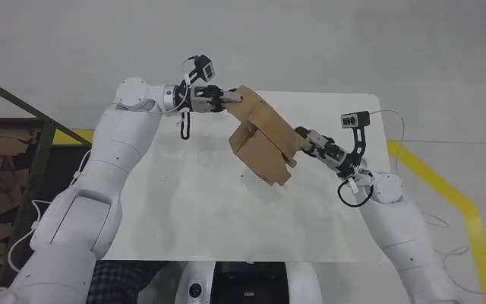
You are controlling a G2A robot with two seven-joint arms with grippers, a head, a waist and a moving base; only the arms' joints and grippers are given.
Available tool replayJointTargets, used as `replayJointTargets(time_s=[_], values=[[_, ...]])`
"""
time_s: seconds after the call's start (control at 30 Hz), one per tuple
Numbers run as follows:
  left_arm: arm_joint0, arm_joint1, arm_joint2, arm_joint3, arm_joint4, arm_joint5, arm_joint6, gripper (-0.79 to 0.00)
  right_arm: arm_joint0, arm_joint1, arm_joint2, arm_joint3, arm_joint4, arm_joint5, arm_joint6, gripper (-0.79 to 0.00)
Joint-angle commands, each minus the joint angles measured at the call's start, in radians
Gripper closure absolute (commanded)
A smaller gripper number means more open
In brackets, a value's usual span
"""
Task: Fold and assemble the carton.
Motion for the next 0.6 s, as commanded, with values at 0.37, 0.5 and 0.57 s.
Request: replayJointTargets(time_s=[0.37,0.5,0.57], values=[[0.0,-0.001,-0.014,0.005,0.003,-0.009,-0.003,0.0,0.0,-0.001,-0.005,-0.005,-0.002,0.012,0.053,0.0],[0.001,-0.001,-0.016,0.012,0.011,-0.011,-0.011,-0.785,0.001,0.001,0.004,-0.007,-0.005,0.022,0.062,0.0],[0.0,0.002,-0.025,0.021,0.011,-0.014,-0.014,-0.785,0.003,0.003,0.015,-0.007,-0.002,0.031,0.06,0.0]])
